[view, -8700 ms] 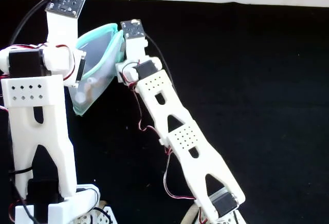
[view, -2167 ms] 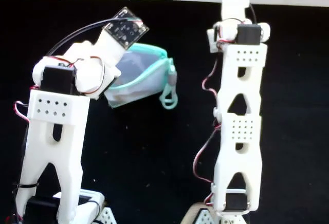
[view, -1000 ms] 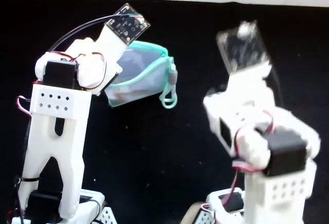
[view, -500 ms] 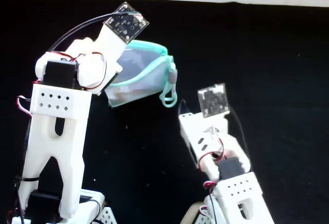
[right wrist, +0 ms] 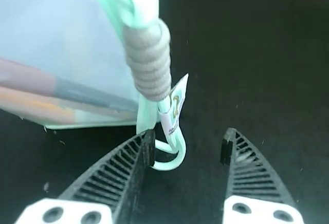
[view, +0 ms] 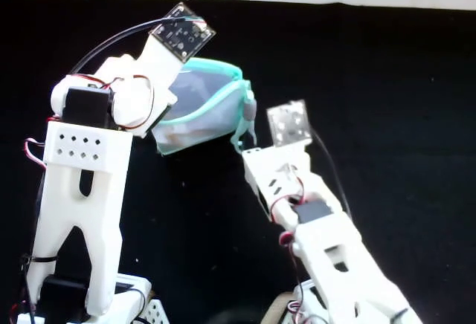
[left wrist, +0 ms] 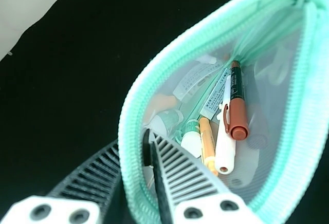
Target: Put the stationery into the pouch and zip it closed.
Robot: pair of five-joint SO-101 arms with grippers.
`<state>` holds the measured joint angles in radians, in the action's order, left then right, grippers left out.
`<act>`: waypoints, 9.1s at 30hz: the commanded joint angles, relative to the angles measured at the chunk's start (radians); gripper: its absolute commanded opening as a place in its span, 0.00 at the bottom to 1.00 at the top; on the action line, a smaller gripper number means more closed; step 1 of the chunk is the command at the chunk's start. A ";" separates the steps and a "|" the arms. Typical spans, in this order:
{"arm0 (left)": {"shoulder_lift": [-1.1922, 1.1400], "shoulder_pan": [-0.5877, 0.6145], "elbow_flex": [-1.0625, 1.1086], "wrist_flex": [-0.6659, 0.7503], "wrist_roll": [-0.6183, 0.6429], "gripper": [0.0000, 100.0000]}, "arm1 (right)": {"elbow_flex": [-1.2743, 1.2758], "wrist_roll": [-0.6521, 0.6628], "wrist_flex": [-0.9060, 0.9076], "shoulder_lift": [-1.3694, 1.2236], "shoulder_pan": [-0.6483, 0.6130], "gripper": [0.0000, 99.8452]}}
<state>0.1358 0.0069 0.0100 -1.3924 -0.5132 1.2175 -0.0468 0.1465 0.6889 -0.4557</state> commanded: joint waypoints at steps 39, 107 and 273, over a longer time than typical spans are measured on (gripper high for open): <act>-0.076 0.038 0.013 0.029 0.002 0.01 | -0.251 -0.006 -0.450 -0.498 0.091 0.22; -0.068 -0.030 0.004 0.032 0.002 0.01 | -0.501 0.091 -0.320 -0.051 0.384 0.01; 0.412 -0.383 -0.045 -0.051 0.592 0.28 | -1.113 0.083 0.323 0.117 0.174 0.01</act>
<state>0.4733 -0.3859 -0.0161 -1.4354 0.0790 0.1634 0.0330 0.4979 0.7825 -0.2808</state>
